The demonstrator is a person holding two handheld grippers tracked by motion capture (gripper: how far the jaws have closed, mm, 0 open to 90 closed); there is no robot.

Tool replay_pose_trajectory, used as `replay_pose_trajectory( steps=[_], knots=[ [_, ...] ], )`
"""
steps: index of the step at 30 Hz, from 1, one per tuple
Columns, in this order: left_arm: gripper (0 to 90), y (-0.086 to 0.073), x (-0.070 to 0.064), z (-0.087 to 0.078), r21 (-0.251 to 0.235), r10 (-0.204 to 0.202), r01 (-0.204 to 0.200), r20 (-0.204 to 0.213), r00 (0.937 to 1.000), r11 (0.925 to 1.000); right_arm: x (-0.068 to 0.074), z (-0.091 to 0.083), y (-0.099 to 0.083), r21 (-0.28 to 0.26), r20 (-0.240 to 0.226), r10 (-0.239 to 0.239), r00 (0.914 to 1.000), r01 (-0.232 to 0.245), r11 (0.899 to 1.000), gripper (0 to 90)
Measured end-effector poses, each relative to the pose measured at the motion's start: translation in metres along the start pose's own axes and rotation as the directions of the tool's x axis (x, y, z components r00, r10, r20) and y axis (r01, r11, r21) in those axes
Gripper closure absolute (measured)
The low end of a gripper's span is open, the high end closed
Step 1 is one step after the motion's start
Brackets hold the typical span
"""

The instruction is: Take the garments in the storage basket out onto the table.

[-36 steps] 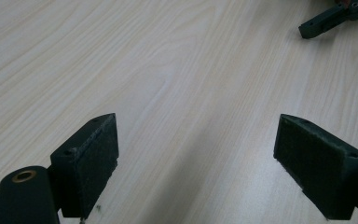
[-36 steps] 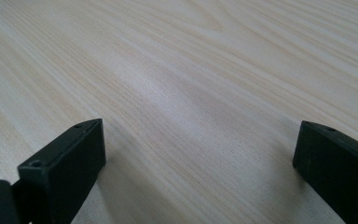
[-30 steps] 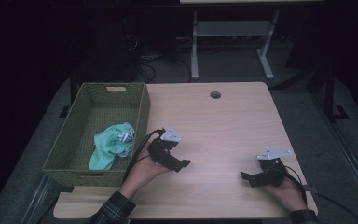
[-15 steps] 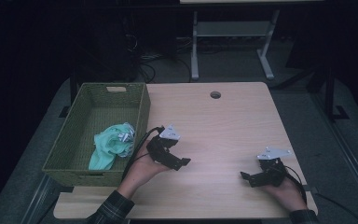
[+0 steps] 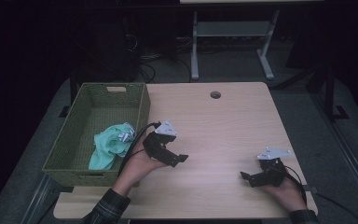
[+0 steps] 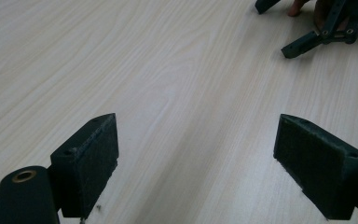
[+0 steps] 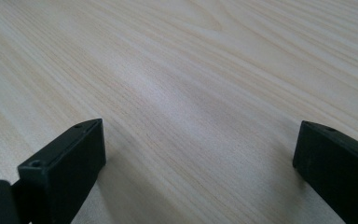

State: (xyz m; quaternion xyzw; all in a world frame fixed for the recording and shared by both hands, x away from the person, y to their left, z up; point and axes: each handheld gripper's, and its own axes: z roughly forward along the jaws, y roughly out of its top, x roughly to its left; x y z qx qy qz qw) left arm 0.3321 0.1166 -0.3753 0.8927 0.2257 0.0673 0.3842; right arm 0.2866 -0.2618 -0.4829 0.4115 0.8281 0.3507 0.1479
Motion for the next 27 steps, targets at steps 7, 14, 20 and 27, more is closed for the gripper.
replay_pose_trajectory(
  steps=[7,14,20,27],
  knots=[
    [13.4,0.003,0.002,-0.006,-0.007,0.010,-0.010,0.014,0.9998,0.9999,0.000,0.000,0.000,-0.002,0.000,0.002,1.0000,-0.002,1.000,2.0],
    [13.8,0.007,0.008,-0.017,-0.010,0.029,-0.029,0.021,0.9994,0.9995,0.000,0.000,-0.001,-0.003,0.003,0.001,1.0000,-0.001,1.000,2.0],
    [14.3,0.006,0.014,-0.028,-0.014,0.032,-0.032,0.014,0.9994,0.9994,0.000,-0.001,-0.001,-0.002,-0.002,-0.005,1.0000,0.005,1.000,2.0],
    [14.4,0.006,0.019,-0.033,-0.007,0.043,-0.043,0.007,0.9990,0.9991,0.000,-0.001,-0.001,-0.004,-0.002,-0.009,1.0000,0.009,1.000,2.0]
  ],
)
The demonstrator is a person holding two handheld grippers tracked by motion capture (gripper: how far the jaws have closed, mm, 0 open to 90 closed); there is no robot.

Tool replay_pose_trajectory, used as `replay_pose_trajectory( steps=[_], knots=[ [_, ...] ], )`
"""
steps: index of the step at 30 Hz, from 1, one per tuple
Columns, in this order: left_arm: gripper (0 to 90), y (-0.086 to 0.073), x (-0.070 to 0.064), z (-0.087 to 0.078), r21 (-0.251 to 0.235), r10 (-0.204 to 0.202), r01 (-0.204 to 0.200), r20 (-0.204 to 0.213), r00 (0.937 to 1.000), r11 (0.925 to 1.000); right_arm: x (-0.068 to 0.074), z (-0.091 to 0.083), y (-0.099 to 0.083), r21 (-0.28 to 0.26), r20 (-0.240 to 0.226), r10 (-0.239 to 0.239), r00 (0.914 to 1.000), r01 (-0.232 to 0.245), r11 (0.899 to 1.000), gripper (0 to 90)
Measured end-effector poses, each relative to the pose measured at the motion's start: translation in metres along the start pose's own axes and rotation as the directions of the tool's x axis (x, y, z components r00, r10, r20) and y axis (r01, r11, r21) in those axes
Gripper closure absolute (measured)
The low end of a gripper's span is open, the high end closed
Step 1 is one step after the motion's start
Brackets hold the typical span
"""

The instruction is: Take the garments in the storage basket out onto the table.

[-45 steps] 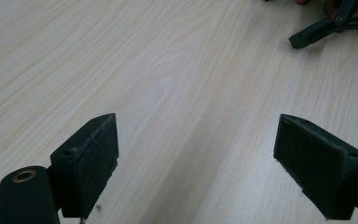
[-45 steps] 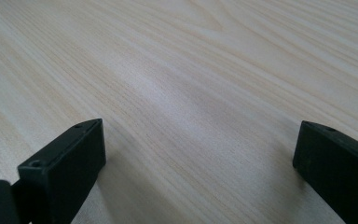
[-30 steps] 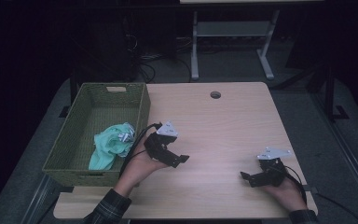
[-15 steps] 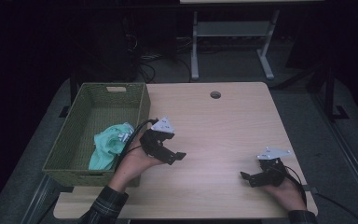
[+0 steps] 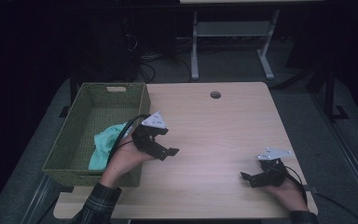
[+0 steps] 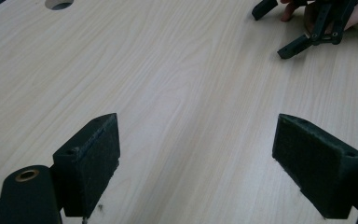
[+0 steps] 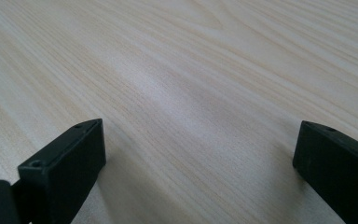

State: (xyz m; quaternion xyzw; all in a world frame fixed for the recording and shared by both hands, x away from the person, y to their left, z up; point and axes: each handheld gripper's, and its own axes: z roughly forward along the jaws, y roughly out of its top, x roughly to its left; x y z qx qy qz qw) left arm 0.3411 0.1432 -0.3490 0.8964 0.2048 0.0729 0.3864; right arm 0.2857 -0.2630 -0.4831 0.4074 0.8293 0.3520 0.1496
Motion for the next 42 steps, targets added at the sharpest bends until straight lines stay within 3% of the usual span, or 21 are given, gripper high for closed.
replay_pose_trajectory(
  steps=[16,42],
  knots=[
    [14.9,-0.008,0.015,-0.016,0.016,-0.028,0.029,-0.026,0.9993,0.9994,0.000,0.000,0.000,0.000,0.003,0.002,1.0000,-0.002,1.000,2.0],
    [20.2,-0.025,0.035,-0.037,-0.009,-0.087,0.086,-0.064,0.9942,0.9962,0.000,0.000,0.000,0.002,0.006,0.004,1.0000,-0.004,1.000,2.0]
  ],
)
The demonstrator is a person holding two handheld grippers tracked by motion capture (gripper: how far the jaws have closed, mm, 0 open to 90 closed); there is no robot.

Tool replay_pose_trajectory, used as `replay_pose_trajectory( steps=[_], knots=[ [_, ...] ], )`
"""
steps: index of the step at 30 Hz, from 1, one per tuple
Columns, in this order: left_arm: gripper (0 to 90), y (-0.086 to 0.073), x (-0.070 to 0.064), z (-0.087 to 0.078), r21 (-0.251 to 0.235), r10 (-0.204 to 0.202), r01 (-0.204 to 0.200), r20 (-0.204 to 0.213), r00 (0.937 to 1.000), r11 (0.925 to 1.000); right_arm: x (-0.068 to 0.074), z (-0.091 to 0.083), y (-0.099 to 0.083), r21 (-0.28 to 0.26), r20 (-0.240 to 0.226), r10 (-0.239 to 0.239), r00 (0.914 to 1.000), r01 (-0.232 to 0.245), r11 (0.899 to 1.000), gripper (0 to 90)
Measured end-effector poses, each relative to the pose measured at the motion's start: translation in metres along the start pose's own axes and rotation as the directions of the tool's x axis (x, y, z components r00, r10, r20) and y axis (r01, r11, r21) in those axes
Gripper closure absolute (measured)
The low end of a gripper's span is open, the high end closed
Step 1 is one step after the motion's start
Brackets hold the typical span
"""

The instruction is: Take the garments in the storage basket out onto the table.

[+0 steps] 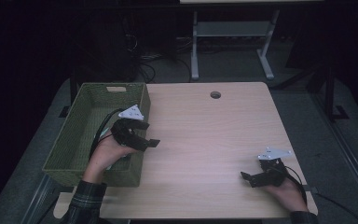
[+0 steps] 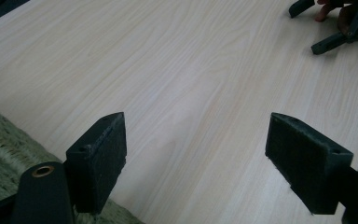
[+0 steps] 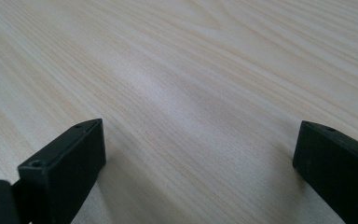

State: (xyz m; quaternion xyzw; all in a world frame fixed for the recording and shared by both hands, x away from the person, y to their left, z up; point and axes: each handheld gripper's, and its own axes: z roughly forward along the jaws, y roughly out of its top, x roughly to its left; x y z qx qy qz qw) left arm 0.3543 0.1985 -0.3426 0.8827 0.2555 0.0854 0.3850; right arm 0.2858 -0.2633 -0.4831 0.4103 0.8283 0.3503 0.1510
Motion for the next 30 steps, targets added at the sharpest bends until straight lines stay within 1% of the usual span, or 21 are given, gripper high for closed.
replay_pose_trajectory(
  steps=[2,5,6,7,9,11,13,14,18,19,23,25,26,30],
  knots=[
    [20.4,-0.001,0.001,-0.002,-0.002,-0.007,0.007,-0.004,1.0000,1.0000,0.000,0.000,0.000,0.000,0.000,0.001,1.0000,-0.001,1.000,2.1],
    [20.8,-0.002,0.003,-0.004,0.001,-0.005,0.005,-0.010,0.9999,1.0000,0.000,0.000,0.000,0.000,0.000,0.000,1.0000,0.000,1.000,2.0],
    [20.9,-0.003,0.004,-0.005,-0.001,-0.012,0.012,-0.014,0.9998,0.9999,0.000,0.000,0.000,-0.001,-0.001,0.002,1.0000,-0.002,1.000,2.1],
    [21.1,-0.003,0.005,-0.006,0.004,-0.007,0.007,-0.018,0.9998,1.0000,0.000,0.000,0.000,-0.001,-0.001,0.002,1.0000,-0.002,1.000,2.1],
    [21.3,-0.004,0.006,-0.008,0.000,-0.016,0.016,-0.024,0.9996,0.9999,0.000,0.000,0.000,0.000,0.000,0.000,1.0000,0.000,1.000,2.1],
    [21.6,-0.005,0.007,-0.009,0.002,-0.012,0.012,-0.026,0.9996,0.9999,0.000,0.000,0.000,-0.001,-0.001,0.002,1.0000,-0.002,1.000,2.1],
    [21.7,-0.006,0.009,-0.011,-0.002,-0.023,0.023,-0.032,0.9992,0.9997,0.000,0.000,0.000,0.000,0.000,0.000,1.0000,0.000,1.000,2.0],
    [21.7,-0.007,0.010,-0.012,-0.001,-0.015,0.015,-0.035,0.9993,0.9999,0.000,0.000,0.000,0.000,0.000,0.000,1.0000,0.000,1.000,2.1],
    [22.6,-0.011,0.015,-0.017,-0.012,-0.029,0.028,-0.041,0.9987,0.9995,0.000,0.000,0.000,0.000,0.000,0.000,1.0000,0.000,1.000,2.0],
    [22.6,-0.012,0.016,-0.019,-0.002,-0.022,0.022,-0.043,0.9988,0.9998,0.000,0.000,0.000,0.000,0.000,0.000,1.0000,0.000,1.000,2.0],
    [23.4,-0.015,0.019,-0.022,-0.003,-0.033,0.033,-0.055,0.9979,0.9995,0.000,0.000,0.000,0.000,0.000,0.000,1.0000,0.000,1.000,2.1],
    [23.6,-0.016,0.021,-0.023,0.004,-0.026,0.026,-0.062,0.9978,0.9997,0.000,0.000,0.000,0.000,0.000,0.000,1.0000,0.000,1.000,2.0],
    [23.7,-0.018,0.024,-0.025,0.010,-0.029,0.030,-0.073,0.9969,0.9995,0.000,0.000,0.000,0.000,0.000,0.000,1.0000,0.000,1.000,2.0],
    [25.5,-0.022,0.028,-0.030,0.004,-0.040,0.040,-0.085,0.9956,0.9992,0.000,0.000,0.000,0.000,0.000,0.000,1.0000,0.000,1.000,2.1]
  ],
)
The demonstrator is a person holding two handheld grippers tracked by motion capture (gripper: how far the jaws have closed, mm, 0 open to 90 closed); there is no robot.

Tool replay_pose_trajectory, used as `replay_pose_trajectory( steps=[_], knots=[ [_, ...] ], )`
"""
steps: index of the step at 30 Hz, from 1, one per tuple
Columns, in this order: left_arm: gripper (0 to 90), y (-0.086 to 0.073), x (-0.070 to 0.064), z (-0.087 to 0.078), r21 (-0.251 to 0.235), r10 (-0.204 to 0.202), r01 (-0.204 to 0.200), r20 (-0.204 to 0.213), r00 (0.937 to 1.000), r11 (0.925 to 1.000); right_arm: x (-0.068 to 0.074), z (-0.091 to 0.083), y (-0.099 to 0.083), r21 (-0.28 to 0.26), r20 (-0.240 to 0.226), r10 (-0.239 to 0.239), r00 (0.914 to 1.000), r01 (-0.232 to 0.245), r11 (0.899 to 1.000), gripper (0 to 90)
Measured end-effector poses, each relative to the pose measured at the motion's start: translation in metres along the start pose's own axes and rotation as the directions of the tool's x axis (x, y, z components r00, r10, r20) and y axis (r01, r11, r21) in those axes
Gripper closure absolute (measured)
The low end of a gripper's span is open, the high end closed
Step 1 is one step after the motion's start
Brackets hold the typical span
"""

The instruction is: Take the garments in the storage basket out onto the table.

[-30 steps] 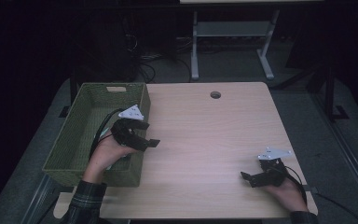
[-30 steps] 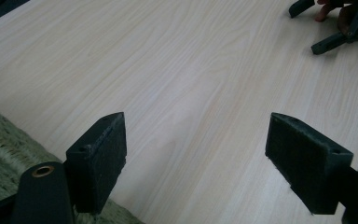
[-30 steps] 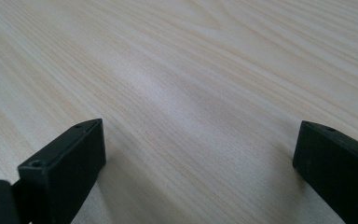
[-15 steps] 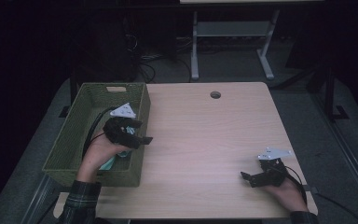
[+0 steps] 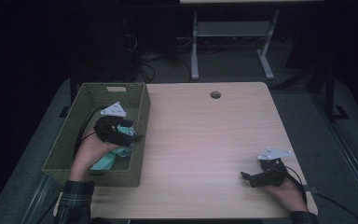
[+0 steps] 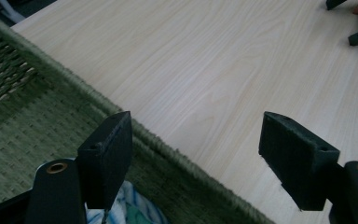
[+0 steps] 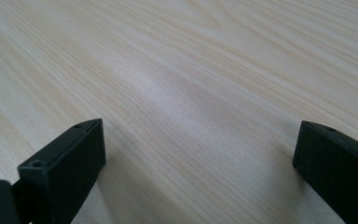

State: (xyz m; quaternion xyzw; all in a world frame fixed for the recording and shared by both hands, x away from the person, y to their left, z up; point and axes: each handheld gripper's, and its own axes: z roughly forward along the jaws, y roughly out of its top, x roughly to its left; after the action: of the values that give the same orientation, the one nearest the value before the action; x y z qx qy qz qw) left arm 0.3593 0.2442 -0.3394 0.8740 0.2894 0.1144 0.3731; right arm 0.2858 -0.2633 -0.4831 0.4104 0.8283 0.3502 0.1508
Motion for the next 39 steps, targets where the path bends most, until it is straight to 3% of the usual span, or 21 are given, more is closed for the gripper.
replay_pose_trajectory(
  steps=[7,16,18,24,27,39],
  knots=[
    [30.0,-0.005,0.006,-0.004,0.004,-0.003,0.003,-0.010,0.9999,1.0000,0.000,0.000,0.000,0.000,0.000,0.000,1.0000,0.000,1.000,2.1],
    [35.5,-0.014,0.017,-0.010,0.029,-0.025,0.027,-0.061,0.9978,0.9992,0.000,0.000,0.000,0.000,0.000,0.001,1.0000,-0.001,1.000,2.0],
    [37.5,-0.019,0.021,-0.011,0.051,-0.022,0.026,-0.079,0.9966,0.9984,0.000,0.000,0.000,0.000,0.000,0.000,1.0000,0.000,1.000,2.1],
    [41.1,-0.028,0.030,-0.015,0.048,-0.046,0.051,-0.112,0.9927,0.9975,0.000,0.000,0.000,0.000,0.000,0.001,1.0000,-0.001,1.000,2.0],
    [43.3,-0.031,0.034,-0.016,0.057,-0.036,0.043,-0.125,0.9915,0.9975,0.000,0.000,0.000,0.000,-0.001,0.003,1.0000,-0.003,1.000,2.0],
    [47.8,-0.045,0.051,-0.018,0.062,-0.056,0.067,-0.167,0.9844,0.9958,0.000,0.000,0.000,0.000,0.000,0.000,1.0000,0.000,1.000,2.1]
  ],
)
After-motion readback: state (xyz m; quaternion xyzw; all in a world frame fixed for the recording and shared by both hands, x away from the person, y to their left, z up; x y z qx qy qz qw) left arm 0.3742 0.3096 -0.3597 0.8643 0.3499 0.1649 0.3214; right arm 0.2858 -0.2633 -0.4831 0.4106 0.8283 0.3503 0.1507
